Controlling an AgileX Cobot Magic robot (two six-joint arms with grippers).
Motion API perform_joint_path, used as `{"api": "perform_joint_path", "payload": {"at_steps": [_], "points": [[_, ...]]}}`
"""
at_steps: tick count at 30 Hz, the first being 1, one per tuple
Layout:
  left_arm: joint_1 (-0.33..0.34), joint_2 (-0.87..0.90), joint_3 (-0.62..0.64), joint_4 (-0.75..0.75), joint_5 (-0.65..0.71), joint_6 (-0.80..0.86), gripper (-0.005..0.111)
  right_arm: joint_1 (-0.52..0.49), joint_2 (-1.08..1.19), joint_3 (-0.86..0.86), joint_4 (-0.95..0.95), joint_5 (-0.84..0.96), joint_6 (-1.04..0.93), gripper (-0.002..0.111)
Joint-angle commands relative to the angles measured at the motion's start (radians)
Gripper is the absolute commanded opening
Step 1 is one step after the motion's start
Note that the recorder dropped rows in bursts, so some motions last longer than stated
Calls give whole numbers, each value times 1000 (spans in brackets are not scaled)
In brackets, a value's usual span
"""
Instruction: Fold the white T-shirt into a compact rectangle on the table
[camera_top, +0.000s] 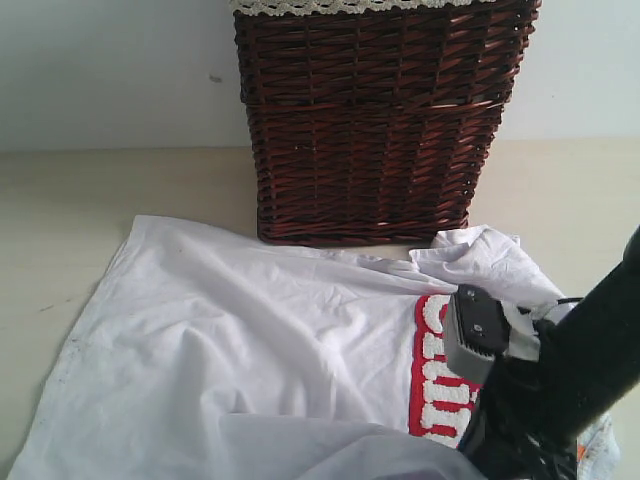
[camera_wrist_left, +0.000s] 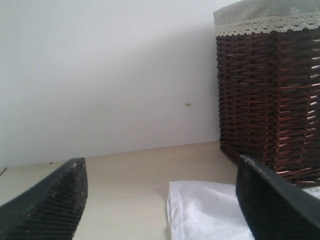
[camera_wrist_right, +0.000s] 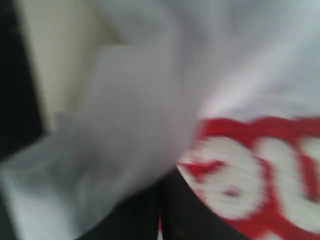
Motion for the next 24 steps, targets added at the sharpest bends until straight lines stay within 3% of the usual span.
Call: {"api": "perform_joint_path", "payload": {"at_steps": [1,4,7,12,15,18,20,24], "points": [[1,-6,3,-4,1,-3,78,65,-19,1,-1,320,-121,0],[1,-6,3,-4,1,-3,78,128,-24,1,-18,320,-72,0],[1,-6,3,-4,1,-3,78,194,-24,1,-153,320,92,0],[1,-6,3,-4,1,-3,78,201,-44,1,-226,320,147,0],[1,-6,3,-4,1,-3,78,197,-129,1,-242,-32,311,0],[1,-6,3,-4,1,-3,78,147,-169,1,-438,-514,708,0],[1,-6,3,-4,1,-3,78,96,-133,1,-550,-623,806,0],[1,-6,3,-4,1,-3,78,41,-17,1,-594,-626,792,0]]}}
